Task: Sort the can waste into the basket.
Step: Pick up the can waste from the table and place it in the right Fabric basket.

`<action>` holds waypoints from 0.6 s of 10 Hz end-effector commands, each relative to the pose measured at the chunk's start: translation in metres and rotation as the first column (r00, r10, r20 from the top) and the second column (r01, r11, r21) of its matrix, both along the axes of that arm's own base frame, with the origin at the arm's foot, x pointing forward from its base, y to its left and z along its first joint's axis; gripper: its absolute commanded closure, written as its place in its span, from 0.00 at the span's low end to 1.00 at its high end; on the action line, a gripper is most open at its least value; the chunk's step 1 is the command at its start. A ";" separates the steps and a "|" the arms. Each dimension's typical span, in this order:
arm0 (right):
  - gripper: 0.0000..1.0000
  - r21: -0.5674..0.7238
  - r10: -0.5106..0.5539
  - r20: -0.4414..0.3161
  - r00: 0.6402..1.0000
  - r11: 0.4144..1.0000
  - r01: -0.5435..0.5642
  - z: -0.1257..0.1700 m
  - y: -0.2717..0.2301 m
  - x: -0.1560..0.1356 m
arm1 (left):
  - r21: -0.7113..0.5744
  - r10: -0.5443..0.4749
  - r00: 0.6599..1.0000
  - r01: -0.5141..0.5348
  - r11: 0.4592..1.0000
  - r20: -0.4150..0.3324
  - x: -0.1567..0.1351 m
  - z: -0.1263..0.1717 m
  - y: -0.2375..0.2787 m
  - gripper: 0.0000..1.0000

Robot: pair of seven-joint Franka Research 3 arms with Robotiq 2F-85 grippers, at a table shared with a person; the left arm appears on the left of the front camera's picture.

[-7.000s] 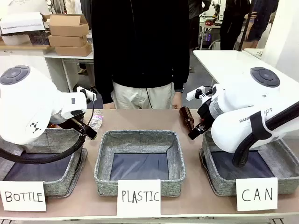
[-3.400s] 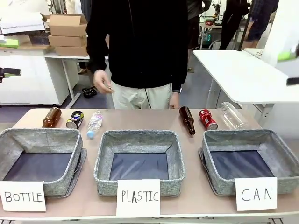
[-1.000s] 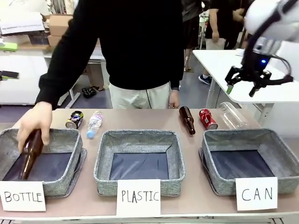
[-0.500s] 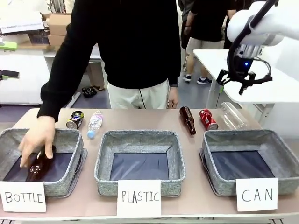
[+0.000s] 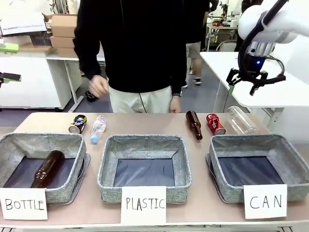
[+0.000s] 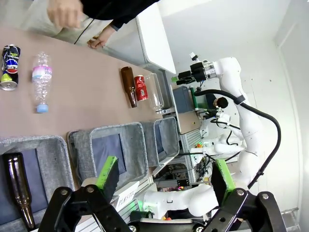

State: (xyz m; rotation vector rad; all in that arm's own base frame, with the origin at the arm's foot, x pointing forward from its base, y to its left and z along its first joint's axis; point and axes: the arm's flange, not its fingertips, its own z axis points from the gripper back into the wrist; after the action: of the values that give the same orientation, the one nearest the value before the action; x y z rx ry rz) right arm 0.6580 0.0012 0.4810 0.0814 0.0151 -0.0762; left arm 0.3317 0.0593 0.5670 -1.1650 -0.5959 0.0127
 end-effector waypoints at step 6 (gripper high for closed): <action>0.00 -0.090 0.197 -0.044 0.979 0.976 -0.200 -0.127 0.069 -0.034 | -0.016 -0.007 1.000 0.007 1.000 0.030 0.002 0.000 -0.001 0.00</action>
State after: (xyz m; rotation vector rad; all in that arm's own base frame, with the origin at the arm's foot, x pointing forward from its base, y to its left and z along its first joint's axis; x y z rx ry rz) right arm 0.6285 0.0854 0.3568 0.0284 0.1014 0.1295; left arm 0.3318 0.0590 0.5672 -1.1643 -0.5957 0.0120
